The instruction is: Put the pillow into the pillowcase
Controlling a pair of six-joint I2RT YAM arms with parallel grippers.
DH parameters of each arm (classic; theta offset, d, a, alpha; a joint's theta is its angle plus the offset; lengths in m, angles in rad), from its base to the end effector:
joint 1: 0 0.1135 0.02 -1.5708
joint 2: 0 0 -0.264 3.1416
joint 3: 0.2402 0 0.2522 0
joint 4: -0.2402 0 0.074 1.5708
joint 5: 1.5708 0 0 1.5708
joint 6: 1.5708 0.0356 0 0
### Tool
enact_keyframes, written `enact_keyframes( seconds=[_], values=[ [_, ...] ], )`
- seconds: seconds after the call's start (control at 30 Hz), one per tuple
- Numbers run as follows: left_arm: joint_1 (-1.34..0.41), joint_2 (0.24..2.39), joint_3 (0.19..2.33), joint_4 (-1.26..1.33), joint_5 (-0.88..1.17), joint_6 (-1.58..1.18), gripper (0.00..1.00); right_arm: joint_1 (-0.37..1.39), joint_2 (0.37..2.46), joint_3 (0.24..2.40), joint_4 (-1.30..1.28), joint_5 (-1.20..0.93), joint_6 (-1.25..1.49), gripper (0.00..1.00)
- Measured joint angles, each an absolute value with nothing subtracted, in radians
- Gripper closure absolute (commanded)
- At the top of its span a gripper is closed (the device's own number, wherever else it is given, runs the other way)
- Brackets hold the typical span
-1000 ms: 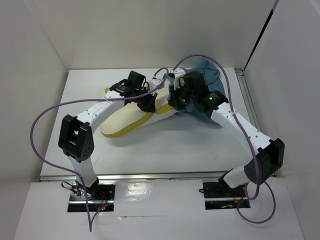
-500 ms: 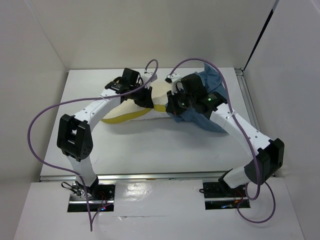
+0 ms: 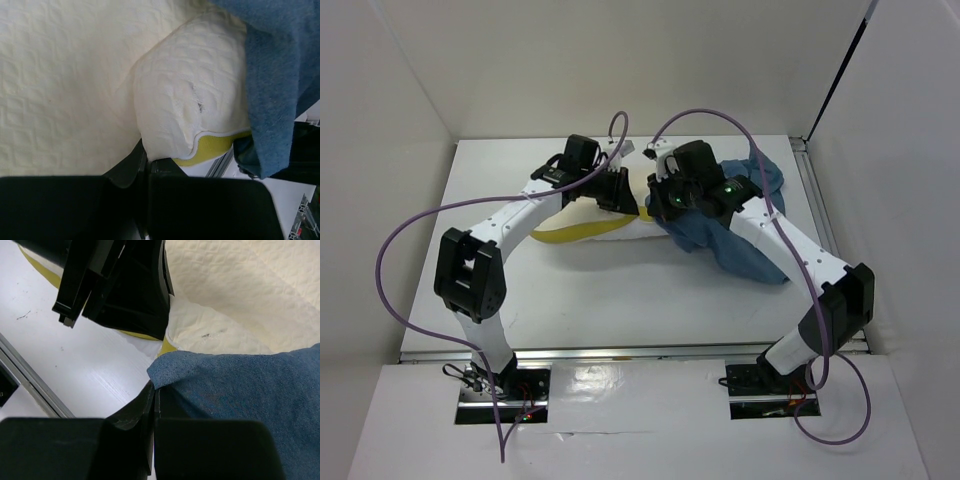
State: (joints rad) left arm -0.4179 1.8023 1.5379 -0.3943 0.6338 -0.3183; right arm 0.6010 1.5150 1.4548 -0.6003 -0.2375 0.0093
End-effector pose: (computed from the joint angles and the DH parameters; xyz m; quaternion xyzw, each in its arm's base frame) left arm 0.3697 -0.1872 0.3015 0.1795 0.8452 -0.4116 0.2898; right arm 0.2750 0.1987 0.3556 -0.3098 0.8379 0.2326 0.3844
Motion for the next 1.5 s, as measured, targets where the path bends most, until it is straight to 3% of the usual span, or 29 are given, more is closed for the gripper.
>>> enact_keyframes(
  seconds=[0.3,0.33,0.5,0.57,0.83,1.5],
  values=[
    [-0.418,1.802,1.538,-0.37,0.633,-0.365,1.0,0.641,1.574,1.536,-0.591,-0.246,0.005,1.0],
    [-0.416,1.802,1.538,-0.369,0.633,-0.371,1.0,0.648,1.575,1.538,-0.59,-0.242,0.002,0.95],
    [-0.377,1.802,1.543,-0.361,0.659,-0.4,1.0,0.658,1.568,1.533,-0.57,-0.192,-0.01,0.95],
    [-0.355,1.804,1.559,-0.36,0.669,-0.405,1.0,0.66,1.55,1.517,-0.549,-0.183,-0.018,1.0],
    [-0.308,1.85,1.683,-0.347,0.707,-0.426,1.0,0.664,1.49,1.471,-0.475,-0.201,-0.02,1.0],
    [-0.365,1.856,1.615,-0.228,0.696,-0.531,1.0,0.677,1.75,1.725,-0.559,-0.259,-0.028,1.0]
  ],
)
